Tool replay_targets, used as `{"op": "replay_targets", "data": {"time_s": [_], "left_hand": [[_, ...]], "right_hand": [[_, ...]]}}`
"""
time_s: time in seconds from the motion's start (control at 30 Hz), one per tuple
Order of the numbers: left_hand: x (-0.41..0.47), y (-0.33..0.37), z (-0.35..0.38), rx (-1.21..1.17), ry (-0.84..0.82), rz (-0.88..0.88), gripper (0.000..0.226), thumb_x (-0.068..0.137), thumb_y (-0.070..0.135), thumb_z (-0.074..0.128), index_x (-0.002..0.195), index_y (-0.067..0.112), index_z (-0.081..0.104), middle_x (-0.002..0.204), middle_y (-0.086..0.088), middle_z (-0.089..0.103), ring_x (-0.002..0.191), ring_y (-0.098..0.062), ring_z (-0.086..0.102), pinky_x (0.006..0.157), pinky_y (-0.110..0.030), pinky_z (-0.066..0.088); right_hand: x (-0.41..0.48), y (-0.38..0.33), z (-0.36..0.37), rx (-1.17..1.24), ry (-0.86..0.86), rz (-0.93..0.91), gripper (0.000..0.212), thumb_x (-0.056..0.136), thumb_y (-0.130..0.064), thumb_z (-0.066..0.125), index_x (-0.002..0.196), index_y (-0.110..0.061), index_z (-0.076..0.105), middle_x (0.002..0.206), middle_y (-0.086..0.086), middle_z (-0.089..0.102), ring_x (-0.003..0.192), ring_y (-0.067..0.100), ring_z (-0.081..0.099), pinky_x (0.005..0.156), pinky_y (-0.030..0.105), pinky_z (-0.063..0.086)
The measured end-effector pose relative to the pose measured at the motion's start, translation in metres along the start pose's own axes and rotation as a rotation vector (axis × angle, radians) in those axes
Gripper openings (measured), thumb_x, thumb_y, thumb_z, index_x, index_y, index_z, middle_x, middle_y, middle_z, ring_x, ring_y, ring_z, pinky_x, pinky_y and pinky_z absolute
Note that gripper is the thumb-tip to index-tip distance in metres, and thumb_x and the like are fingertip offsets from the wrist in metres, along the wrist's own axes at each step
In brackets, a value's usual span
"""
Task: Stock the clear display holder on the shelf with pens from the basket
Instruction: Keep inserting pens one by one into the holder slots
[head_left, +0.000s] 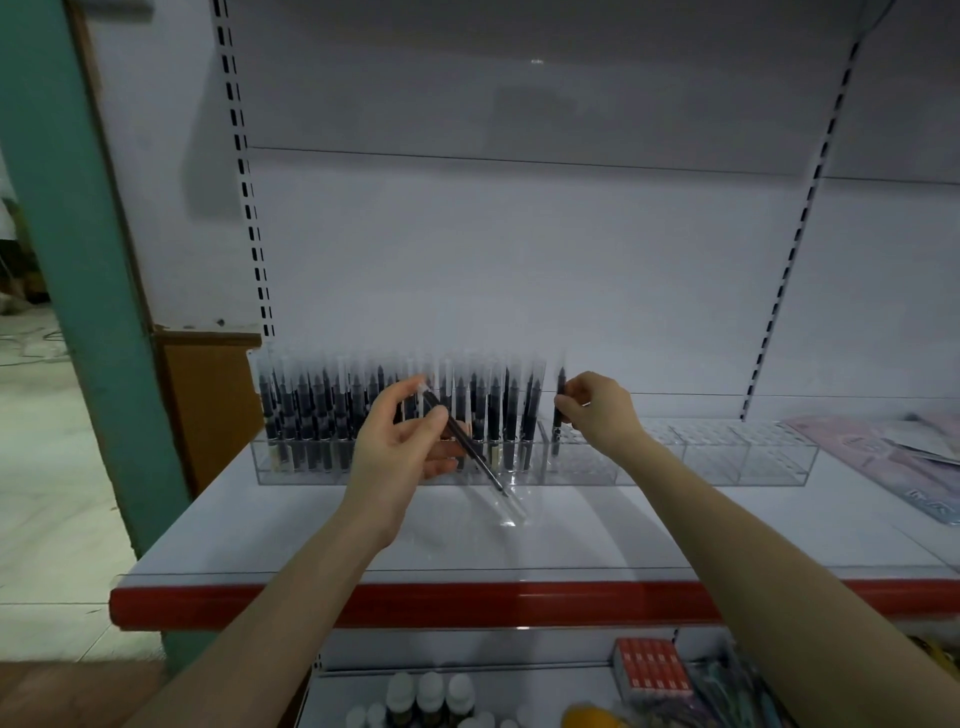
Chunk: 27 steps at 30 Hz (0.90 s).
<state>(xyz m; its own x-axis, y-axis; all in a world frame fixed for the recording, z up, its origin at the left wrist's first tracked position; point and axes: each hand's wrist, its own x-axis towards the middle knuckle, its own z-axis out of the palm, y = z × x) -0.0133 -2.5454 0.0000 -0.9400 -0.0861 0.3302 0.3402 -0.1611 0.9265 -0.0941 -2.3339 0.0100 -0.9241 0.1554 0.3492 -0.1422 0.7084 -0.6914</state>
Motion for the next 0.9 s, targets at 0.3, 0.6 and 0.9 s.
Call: {"op": "replay_targets", "data": {"time_s": [0.3, 0.6, 0.9], "left_hand": [[0.005, 0.005, 0.007, -0.485, 0.126, -0.199, 0.024, 0.092, -0.001, 0.049, 0.074, 0.012, 0.040, 0.105, -0.025, 0.061, 0.075, -0.025, 0.072, 0.071, -0.035, 0.059], [-0.021, -0.014, 0.046, -0.032, -0.076, 0.081, 0.017, 0.089, -0.001, 0.055, 0.084, 0.010, 0.043, 0.072, -0.015, 0.058, 0.075, -0.025, 0.058, 0.070, -0.038, 0.046], [-0.040, -0.036, 0.025, 1.075, -0.473, 0.097, 0.060, 0.082, 0.054, 0.059, 0.134, 0.029, 0.043, 0.133, 0.003, 0.055, 0.122, -0.015, 0.048, 0.100, -0.026, 0.037]], "right_hand": [[-0.035, -0.006, -0.010, 0.399, 0.223, 0.051, 0.018, 0.091, -0.010, 0.053, 0.104, -0.001, 0.062, 0.083, 0.003, 0.066, 0.079, 0.018, 0.063, 0.079, 0.034, 0.055], [-0.077, -0.036, -0.009, 1.147, -0.076, 0.254, 0.016, 0.095, -0.017, 0.052, 0.094, -0.002, 0.058, 0.082, 0.011, 0.066, 0.070, 0.017, 0.067, 0.059, 0.021, 0.055], [-0.049, -0.031, -0.040, 0.769, 0.234, 0.096, 0.012, 0.093, -0.015, 0.054, 0.102, -0.008, 0.051, 0.086, 0.008, 0.064, 0.069, 0.016, 0.064, 0.062, 0.023, 0.056]]}}
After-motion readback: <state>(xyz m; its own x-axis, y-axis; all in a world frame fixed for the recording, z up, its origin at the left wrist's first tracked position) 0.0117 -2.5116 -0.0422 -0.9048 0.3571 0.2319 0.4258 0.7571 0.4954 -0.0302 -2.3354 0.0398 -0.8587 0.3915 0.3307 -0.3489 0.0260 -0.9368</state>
